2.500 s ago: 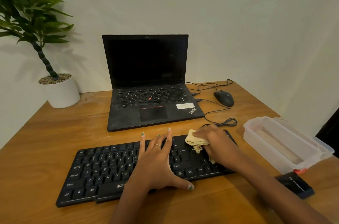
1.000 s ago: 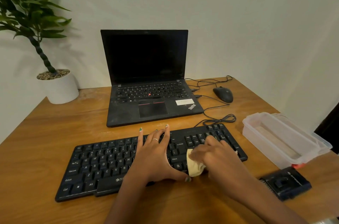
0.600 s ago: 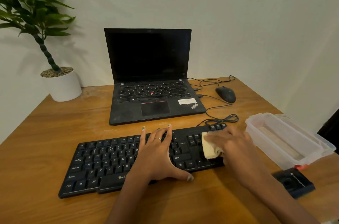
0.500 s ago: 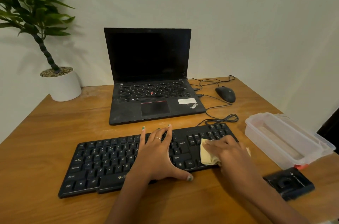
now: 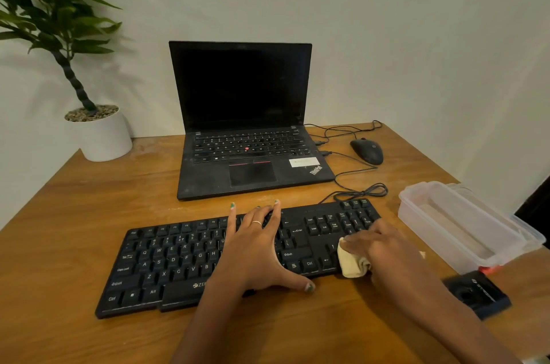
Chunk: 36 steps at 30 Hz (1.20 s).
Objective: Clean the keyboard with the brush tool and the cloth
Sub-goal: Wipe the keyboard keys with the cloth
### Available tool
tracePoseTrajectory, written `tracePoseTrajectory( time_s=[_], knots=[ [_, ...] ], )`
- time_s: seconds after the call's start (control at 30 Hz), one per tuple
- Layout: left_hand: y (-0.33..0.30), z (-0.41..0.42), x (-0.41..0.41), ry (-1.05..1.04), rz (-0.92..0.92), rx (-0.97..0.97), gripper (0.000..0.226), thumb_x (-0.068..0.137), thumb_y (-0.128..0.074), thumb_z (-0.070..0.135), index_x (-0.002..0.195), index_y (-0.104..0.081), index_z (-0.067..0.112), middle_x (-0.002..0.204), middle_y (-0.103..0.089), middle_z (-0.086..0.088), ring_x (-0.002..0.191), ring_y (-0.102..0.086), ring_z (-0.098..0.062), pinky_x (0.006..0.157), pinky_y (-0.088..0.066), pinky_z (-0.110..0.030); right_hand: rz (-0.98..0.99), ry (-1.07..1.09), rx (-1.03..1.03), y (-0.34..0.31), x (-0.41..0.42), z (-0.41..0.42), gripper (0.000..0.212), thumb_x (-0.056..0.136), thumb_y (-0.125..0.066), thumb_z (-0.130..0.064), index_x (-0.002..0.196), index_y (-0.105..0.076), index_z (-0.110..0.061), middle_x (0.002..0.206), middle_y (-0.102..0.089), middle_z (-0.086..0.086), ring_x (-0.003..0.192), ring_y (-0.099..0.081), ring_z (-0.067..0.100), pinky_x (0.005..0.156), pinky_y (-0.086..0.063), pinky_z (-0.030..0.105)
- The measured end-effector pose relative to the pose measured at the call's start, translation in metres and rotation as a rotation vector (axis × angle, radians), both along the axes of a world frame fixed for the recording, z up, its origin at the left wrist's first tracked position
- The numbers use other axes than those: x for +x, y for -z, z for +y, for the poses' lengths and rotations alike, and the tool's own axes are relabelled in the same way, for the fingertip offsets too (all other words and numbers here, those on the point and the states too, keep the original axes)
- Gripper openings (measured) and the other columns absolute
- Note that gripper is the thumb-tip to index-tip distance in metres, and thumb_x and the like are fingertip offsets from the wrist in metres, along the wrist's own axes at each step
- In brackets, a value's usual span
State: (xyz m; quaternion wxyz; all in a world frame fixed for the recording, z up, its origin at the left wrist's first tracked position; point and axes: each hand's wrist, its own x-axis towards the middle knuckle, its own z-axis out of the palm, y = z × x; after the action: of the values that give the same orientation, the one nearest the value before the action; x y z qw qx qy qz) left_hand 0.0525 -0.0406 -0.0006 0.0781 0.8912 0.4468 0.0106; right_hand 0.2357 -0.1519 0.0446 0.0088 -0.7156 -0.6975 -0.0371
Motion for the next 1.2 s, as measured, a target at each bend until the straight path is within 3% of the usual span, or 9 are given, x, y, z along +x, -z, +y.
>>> tracePoseTrajectory(
  time_s=[0.17,0.27,0.33,0.5,0.7,0.83,0.97,1.1,1.2],
  knots=[
    [0.001,0.0,0.0,-0.003,-0.008,-0.006,0.14,0.052,-0.049,0.095,0.15,0.022,0.025,0.162,0.002,0.005,0.149,0.006,-0.015,0.111,0.026,-0.05,0.017,0.069,0.047,0.017,-0.01,0.006,0.055,0.088,-0.055,-0.013,0.139,-0.039,-0.024,0.145,-0.033,0.0,0.128,-0.028,0.023,0.103,-0.028,0.034],
    [0.0,0.0,0.0,-0.001,-0.013,0.003,0.14,0.053,-0.05,0.095,0.15,0.023,0.025,0.162,0.001,0.006,0.149,0.005,-0.015,0.111,0.026,-0.049,0.078,0.136,0.199,0.031,-0.013,-0.003,0.069,0.04,-0.09,-0.015,0.106,-0.069,-0.018,0.106,-0.067,0.003,0.095,-0.059,0.025,0.071,-0.052,0.038],
    [0.001,0.0,0.001,0.002,-0.015,0.01,0.139,0.054,-0.051,0.094,0.15,0.024,0.025,0.162,0.0,0.006,0.149,0.005,-0.015,0.112,0.025,-0.05,0.136,0.141,0.301,0.046,-0.016,-0.009,0.079,0.013,-0.089,-0.009,0.089,-0.074,-0.017,0.087,-0.071,-0.001,0.082,-0.058,0.021,0.052,-0.053,0.033],
    [0.005,0.0,0.001,-0.005,-0.025,0.025,0.134,0.06,-0.05,0.091,0.149,0.025,0.025,0.161,-0.003,0.005,0.148,0.005,-0.014,0.114,0.022,-0.051,0.17,-0.077,0.435,0.076,-0.048,-0.017,0.043,0.064,-0.052,-0.022,0.107,-0.06,-0.02,0.097,-0.069,0.0,0.09,-0.05,0.015,0.057,-0.05,0.025],
    [0.003,0.001,0.001,0.006,-0.014,0.012,0.141,0.052,-0.048,0.096,0.149,0.025,0.025,0.162,0.001,0.005,0.149,0.006,-0.015,0.112,0.024,-0.052,0.164,0.156,0.304,0.052,-0.021,-0.015,0.079,0.017,-0.091,-0.009,0.093,-0.073,-0.017,0.085,-0.07,-0.004,0.072,-0.064,0.019,0.053,-0.051,0.031],
    [0.004,0.0,0.001,-0.002,-0.024,0.028,0.137,0.057,-0.05,0.093,0.149,0.025,0.026,0.162,-0.001,0.006,0.149,0.006,-0.014,0.113,0.022,-0.052,0.236,0.058,0.295,0.065,-0.04,-0.017,0.04,0.053,-0.078,-0.017,0.092,-0.072,-0.022,0.087,-0.067,-0.001,0.07,-0.062,0.018,0.058,-0.042,0.016],
    [0.004,0.002,0.001,0.005,-0.009,0.014,0.142,0.049,-0.045,0.098,0.148,0.026,0.026,0.162,0.002,0.005,0.149,0.008,-0.015,0.111,0.026,-0.051,0.172,0.13,0.246,0.059,-0.021,-0.018,0.065,0.032,-0.09,-0.011,0.093,-0.073,-0.024,0.095,-0.069,-0.001,0.082,-0.062,0.021,0.063,-0.053,0.03],
    [0.004,0.001,0.0,0.002,-0.02,0.004,0.141,0.051,-0.048,0.096,0.149,0.025,0.027,0.162,0.002,0.005,0.149,0.007,-0.016,0.111,0.026,-0.05,0.215,0.284,0.262,0.037,-0.022,-0.011,0.052,0.072,-0.076,-0.019,0.12,-0.058,-0.026,0.124,-0.051,-0.004,0.111,-0.042,0.017,0.093,-0.041,0.032],
    [0.004,0.0,0.001,0.0,-0.018,0.02,0.14,0.052,-0.048,0.096,0.149,0.026,0.027,0.162,-0.001,0.005,0.149,0.006,-0.014,0.112,0.025,-0.051,0.222,0.094,0.2,0.046,-0.038,-0.012,0.055,0.041,-0.09,-0.014,0.093,-0.071,-0.018,0.095,-0.063,0.001,0.09,-0.05,0.02,0.065,-0.053,0.032]
  ],
)
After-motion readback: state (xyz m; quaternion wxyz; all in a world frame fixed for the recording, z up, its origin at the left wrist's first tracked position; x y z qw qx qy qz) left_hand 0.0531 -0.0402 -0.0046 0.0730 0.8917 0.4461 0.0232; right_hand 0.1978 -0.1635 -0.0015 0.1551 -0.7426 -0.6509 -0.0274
